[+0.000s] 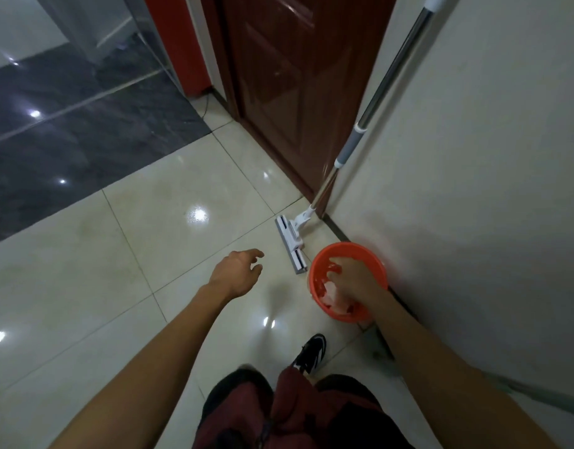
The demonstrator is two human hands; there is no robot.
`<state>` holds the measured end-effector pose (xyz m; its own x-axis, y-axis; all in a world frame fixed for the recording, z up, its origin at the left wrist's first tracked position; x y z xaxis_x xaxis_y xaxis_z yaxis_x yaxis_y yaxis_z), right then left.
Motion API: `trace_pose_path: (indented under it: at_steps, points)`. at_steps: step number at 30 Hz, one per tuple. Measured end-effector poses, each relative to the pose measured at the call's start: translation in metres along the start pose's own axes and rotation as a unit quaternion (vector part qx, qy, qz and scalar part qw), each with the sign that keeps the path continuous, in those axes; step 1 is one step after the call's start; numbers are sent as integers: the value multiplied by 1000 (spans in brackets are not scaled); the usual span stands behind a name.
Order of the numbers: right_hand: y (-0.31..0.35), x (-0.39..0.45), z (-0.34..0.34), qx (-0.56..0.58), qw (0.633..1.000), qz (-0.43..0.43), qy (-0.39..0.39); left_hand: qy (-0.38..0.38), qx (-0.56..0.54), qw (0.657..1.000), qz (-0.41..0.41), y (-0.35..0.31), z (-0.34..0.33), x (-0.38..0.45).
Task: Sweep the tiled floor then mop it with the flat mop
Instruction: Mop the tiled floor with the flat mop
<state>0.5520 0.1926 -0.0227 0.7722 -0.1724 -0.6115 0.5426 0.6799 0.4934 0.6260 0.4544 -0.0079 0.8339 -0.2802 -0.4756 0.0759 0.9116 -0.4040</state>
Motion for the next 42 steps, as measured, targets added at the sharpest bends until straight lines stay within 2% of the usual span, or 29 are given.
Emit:
trace_pose_path:
  at_steps: [5,11,15,18,21,24,30,33,37,42]
  points:
    - [21,42,49,-35,999,-11,-16,-2,-33,999,-13,-19,27,59]
    - [42,97,102,28,997,-54,-48,25,-54,997,-55,-48,58,165]
    - [54,127,140,125,981,-107,-102,61,-75,990,-101,-84,77,235]
    - [65,149,173,166,968,-117,-146,69,-98,984,-129,-115,92,279]
    - [76,162,208,211,948,-126,-201,73,-88,974,-197,-153,99,308]
    - [86,168,234,246,926,-128,-257,117,-110,959,-236,-190,97,332]
    - [104,172,262,255,907,-97,-322,178,-130,945,-243,-240,88,350]
    - [115,171,271,256,898,-66,-352,183,-131,942,-249,-251,86,348]
    - [119,160,269,269,881,-64,-384,163,-140,946,-242,-246,90,333]
    - [128,127,245,255,890,0,-377,156,-159,946,-235,-221,88,294]
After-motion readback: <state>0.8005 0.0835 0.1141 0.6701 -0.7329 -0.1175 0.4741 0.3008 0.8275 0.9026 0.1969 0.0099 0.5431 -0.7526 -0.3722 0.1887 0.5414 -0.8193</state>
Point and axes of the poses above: each hand's wrist, its own x-axis towards the middle knuckle, its own z-axis out of the back of the hand, y = z × x, the point moved 7 cm from there along x, towards the middle knuckle
